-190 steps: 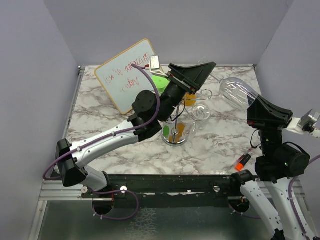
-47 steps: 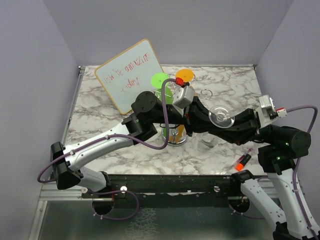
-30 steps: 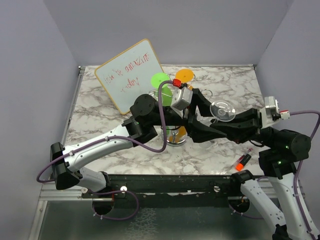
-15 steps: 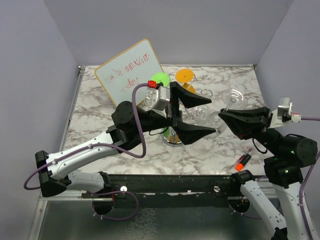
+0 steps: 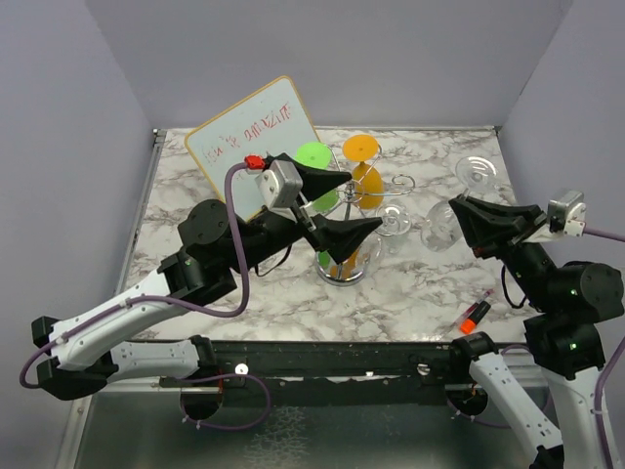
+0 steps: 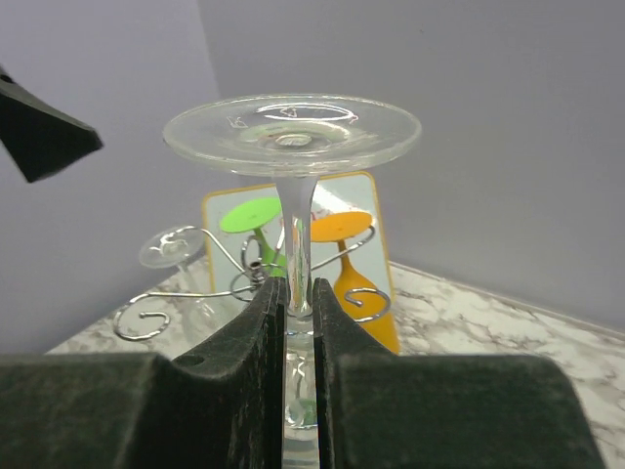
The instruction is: Place the wine glass upside down on the wine glass rack
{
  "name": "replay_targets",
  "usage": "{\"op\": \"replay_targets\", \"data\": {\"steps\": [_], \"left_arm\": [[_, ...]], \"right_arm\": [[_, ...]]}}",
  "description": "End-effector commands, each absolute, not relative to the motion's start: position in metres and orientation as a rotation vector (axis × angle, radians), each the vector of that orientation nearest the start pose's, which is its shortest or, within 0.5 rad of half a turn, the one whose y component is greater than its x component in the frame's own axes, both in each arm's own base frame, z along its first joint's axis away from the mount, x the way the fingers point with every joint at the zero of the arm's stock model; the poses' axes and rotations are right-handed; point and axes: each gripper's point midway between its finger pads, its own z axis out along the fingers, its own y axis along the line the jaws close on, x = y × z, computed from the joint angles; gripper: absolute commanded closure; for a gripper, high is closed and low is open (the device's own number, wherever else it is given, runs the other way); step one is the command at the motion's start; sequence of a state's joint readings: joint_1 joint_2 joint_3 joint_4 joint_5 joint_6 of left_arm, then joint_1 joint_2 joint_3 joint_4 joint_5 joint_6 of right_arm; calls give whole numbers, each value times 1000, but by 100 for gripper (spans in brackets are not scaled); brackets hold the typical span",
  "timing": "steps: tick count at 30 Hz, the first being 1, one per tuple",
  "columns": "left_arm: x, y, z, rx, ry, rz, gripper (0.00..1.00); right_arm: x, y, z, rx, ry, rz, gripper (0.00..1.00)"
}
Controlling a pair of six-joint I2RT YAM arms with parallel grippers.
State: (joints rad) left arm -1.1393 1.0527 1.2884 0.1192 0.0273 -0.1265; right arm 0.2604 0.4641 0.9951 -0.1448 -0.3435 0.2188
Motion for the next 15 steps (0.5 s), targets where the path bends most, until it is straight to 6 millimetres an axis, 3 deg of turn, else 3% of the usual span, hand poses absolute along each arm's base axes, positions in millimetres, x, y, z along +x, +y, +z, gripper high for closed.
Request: {"op": "replay_targets", "data": {"steps": [1, 8, 15], "left_arm": [[162, -299, 491, 595, 1238, -922, 1], [170, -273, 482, 532, 1287, -831, 1], [172, -268, 476, 534, 1307, -804, 1]], "right_arm": [[208, 95, 434, -261, 1261, 444, 99], [259, 98, 397, -218, 1340, 403, 99], [291, 105, 369, -202, 1380, 406, 99]]}}
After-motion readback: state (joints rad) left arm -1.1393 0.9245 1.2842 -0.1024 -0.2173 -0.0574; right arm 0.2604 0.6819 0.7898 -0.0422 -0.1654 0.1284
